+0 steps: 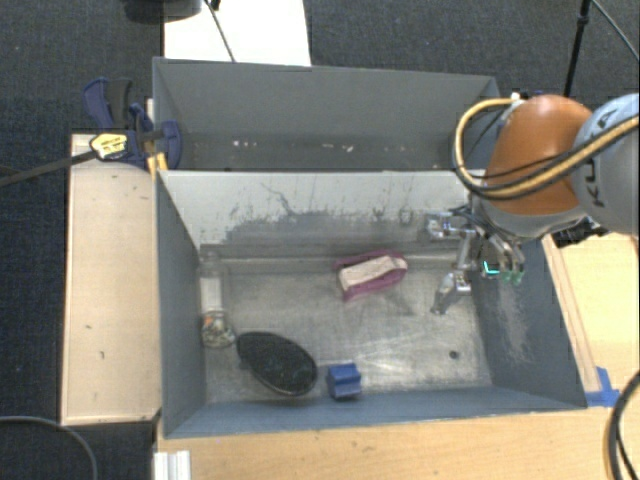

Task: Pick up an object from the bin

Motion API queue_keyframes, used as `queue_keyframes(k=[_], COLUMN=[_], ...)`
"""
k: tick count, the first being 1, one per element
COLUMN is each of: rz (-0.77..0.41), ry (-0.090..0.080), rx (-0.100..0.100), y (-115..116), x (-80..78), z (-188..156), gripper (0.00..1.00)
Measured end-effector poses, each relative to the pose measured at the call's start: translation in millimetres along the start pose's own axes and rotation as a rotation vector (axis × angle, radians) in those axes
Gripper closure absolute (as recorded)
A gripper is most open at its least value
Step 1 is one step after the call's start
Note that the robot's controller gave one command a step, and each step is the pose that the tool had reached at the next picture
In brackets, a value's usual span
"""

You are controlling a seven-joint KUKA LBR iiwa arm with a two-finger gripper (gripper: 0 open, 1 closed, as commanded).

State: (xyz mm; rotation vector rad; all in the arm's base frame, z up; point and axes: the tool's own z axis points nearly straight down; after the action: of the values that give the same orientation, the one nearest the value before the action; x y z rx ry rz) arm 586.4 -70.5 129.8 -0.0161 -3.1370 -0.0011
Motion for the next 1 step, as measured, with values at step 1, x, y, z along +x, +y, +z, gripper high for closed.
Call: queue_keyframes(k=[1], rz=[0.054], ry=[-0.002], rx=[-0.002], y=[57.3], x=[0.4], z=[53.9], gripper=[0.0])
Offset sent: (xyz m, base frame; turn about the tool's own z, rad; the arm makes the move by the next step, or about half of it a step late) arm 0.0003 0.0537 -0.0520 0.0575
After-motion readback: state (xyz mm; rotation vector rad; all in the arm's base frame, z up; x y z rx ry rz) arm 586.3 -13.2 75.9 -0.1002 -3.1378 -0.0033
